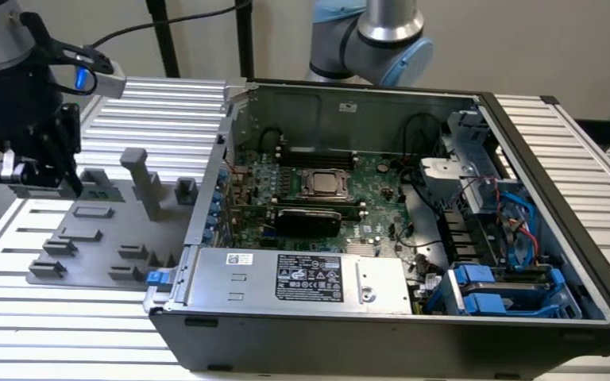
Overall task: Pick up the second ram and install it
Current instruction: 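Pick up the second ram and move it above second insertion slot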
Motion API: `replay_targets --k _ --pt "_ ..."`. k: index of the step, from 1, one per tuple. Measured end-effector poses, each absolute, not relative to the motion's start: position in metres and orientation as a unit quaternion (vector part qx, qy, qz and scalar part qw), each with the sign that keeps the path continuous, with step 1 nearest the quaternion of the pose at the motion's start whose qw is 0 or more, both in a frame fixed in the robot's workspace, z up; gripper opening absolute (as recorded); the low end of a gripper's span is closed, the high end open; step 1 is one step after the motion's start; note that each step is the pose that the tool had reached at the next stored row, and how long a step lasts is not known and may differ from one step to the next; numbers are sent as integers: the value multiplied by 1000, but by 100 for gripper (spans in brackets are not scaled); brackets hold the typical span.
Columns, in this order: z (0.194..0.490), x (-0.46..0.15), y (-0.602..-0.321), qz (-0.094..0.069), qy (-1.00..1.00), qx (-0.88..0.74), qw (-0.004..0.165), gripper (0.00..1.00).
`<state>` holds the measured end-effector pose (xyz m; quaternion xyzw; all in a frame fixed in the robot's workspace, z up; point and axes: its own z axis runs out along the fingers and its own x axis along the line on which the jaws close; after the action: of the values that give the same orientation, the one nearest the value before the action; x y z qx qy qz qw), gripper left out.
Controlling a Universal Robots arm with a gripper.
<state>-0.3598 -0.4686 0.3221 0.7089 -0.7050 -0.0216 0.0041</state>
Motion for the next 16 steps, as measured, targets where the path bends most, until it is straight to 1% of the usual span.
replay_targets --k 9,16 --pt "362 -321 -469 -22 -705 709 4 13" --pt "383 -289 -469 -22 -705 709 4 13"
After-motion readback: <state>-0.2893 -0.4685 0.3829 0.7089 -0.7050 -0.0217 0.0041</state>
